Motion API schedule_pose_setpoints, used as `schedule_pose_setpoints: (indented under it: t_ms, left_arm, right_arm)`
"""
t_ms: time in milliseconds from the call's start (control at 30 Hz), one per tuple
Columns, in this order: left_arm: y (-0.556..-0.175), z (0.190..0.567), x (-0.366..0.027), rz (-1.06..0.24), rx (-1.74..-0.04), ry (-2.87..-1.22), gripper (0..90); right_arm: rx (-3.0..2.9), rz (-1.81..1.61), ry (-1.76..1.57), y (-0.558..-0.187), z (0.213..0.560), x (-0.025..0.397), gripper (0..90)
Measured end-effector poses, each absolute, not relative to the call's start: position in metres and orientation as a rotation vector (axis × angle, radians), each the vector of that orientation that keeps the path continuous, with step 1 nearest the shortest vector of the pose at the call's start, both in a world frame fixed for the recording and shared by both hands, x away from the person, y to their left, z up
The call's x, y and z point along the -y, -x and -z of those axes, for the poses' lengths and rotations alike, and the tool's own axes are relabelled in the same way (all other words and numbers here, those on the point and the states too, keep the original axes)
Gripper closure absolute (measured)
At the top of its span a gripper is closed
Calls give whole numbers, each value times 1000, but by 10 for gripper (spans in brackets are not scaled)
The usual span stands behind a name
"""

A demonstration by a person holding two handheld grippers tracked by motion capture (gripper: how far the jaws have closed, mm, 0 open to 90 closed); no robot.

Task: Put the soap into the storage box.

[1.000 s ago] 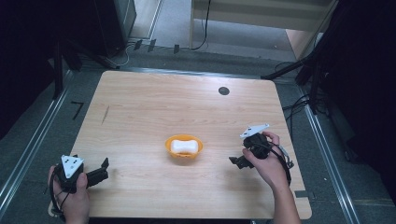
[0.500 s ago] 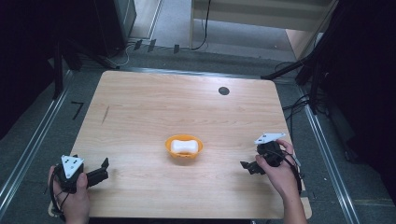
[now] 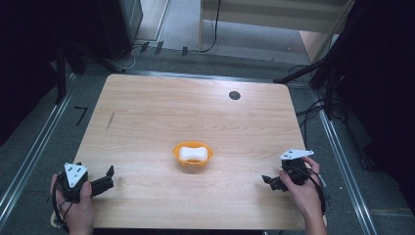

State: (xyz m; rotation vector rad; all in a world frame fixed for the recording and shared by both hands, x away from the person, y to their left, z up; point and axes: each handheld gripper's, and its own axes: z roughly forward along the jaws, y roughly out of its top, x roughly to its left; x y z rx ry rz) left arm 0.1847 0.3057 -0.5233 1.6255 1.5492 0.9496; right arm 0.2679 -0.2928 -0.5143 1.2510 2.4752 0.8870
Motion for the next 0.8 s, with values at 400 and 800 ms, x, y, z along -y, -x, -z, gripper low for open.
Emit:
schedule_pose_setpoints:
  t_ms: [400,800]
  left_arm:
    - [-185,523,-306,-950,-1548,-1629,0]
    - [-184,523,-305,-954,-1546,-1631,0]
  right_arm:
    - [-2414,-908,-1312,-251,524,317,0]
    - [-2356,-934,-1355,-233,531,338,0]
